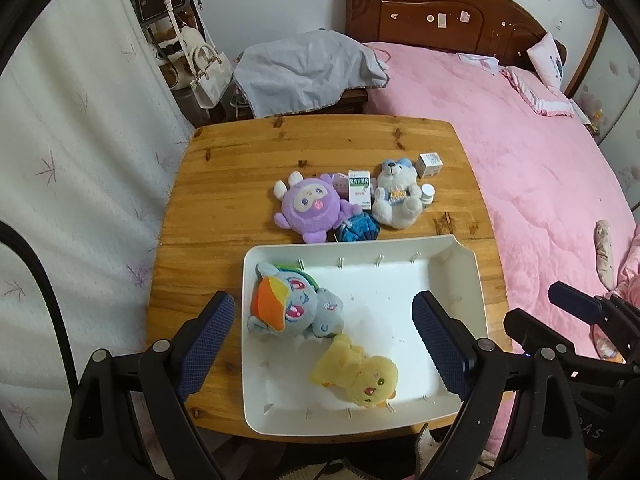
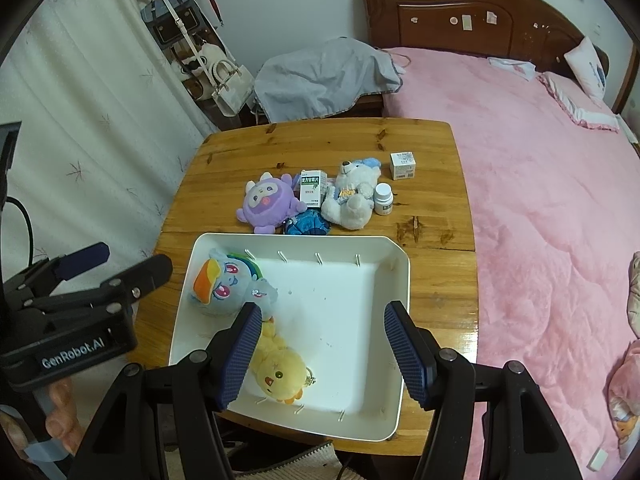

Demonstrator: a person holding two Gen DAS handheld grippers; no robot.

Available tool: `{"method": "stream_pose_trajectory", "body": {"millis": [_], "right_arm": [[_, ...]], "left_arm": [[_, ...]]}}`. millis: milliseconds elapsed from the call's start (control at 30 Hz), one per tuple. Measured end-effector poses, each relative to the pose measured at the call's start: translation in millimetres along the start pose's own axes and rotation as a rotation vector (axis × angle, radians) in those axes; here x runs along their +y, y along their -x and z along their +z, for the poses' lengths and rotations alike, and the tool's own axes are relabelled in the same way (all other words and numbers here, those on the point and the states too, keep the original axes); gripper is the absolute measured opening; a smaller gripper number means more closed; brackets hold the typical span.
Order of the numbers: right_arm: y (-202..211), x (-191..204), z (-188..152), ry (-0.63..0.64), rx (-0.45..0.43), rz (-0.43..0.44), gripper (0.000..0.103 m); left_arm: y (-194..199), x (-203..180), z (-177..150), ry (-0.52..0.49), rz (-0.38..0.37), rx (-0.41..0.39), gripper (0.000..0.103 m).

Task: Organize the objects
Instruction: 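Release the pony and duck plushes into the tray, opening both grippers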

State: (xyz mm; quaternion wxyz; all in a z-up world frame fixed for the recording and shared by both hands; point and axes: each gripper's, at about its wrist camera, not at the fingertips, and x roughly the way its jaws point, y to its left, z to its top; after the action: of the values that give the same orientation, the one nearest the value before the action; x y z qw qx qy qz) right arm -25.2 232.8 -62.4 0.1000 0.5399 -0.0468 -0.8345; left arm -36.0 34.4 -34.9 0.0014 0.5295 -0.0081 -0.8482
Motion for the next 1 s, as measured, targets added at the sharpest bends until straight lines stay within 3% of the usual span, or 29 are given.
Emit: {"method": "stream_pose_trajectory", "body": {"millis": [467,1000], "right_arm": [[-14,2,26,-0.019,-0.007,-0.019,0.069],[-61,-1,73,-0.055,0.024,-0.095,0.069]], "left_arm": [[-10,20,36,0.019,0.005,-0.017,0.092],[-57,35,96,0.034,-0.030,-0.006,0.093]]}}
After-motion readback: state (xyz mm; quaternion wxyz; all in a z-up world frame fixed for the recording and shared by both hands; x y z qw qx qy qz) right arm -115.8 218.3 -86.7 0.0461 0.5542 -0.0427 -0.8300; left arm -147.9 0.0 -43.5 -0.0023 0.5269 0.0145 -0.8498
